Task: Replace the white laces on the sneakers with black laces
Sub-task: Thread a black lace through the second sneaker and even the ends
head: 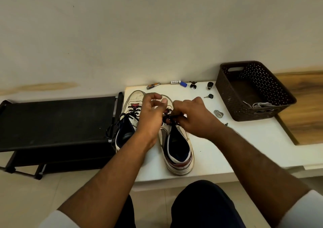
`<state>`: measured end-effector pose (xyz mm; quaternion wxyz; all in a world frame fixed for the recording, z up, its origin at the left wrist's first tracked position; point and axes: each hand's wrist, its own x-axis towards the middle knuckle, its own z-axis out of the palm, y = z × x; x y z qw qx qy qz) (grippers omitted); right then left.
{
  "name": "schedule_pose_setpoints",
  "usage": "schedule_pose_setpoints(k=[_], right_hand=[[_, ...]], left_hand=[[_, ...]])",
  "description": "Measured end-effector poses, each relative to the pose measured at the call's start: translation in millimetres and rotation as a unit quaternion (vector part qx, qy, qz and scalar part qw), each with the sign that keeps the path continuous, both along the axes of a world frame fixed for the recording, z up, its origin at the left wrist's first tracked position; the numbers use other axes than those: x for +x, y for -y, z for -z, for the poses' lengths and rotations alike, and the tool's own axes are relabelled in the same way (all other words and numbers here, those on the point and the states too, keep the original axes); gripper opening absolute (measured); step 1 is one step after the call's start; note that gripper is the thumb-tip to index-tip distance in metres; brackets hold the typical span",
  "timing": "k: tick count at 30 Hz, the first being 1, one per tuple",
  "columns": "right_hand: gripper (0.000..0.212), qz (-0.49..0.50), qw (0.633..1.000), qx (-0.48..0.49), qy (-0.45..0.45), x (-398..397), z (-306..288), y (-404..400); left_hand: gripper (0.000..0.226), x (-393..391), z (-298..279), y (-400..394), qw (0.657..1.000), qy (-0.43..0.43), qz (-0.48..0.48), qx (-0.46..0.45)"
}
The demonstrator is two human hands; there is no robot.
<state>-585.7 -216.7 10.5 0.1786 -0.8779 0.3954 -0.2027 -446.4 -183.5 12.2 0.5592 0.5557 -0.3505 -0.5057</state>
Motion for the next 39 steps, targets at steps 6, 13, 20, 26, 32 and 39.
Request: schedule_pose_setpoints(k=[6, 13, 20, 26, 32, 39], right_hand=[[0.021, -0.016, 0.776, 0.524, 0.352, -17, 1, 5], [0.027, 0.048, 0.719, 0.536, 0.441, -8, 9, -8], [0.022, 0.278, 0.776, 0.446, 0.350, -10, 18, 0], [0.019, 0.360, 0.736, 0.424, 0.386, -2, 25, -4], [0.019, 0.402, 0.735, 0.386, 0.387, 5, 35, -9], [0.017, 0.394, 0.785, 0.313, 0.361, 13, 38, -22]], left_hand=[[0.042, -3, 16, -12, 0.977, 0.155, 0.103, -0.102], [0.056, 20, 36, -11, 0.860, 0.451, 0.124, -0.202], [0.042, 47, 11, -29, 0.679, 0.701, 0.204, -0.073], [0.037, 43, 6, -45, 0.601, 0.763, 0.223, -0.079], [0.043, 49, 16, -47, 0.577, 0.778, 0.246, -0.035], [0.051, 41, 5, -50, 0.560, 0.791, 0.247, 0.007]])
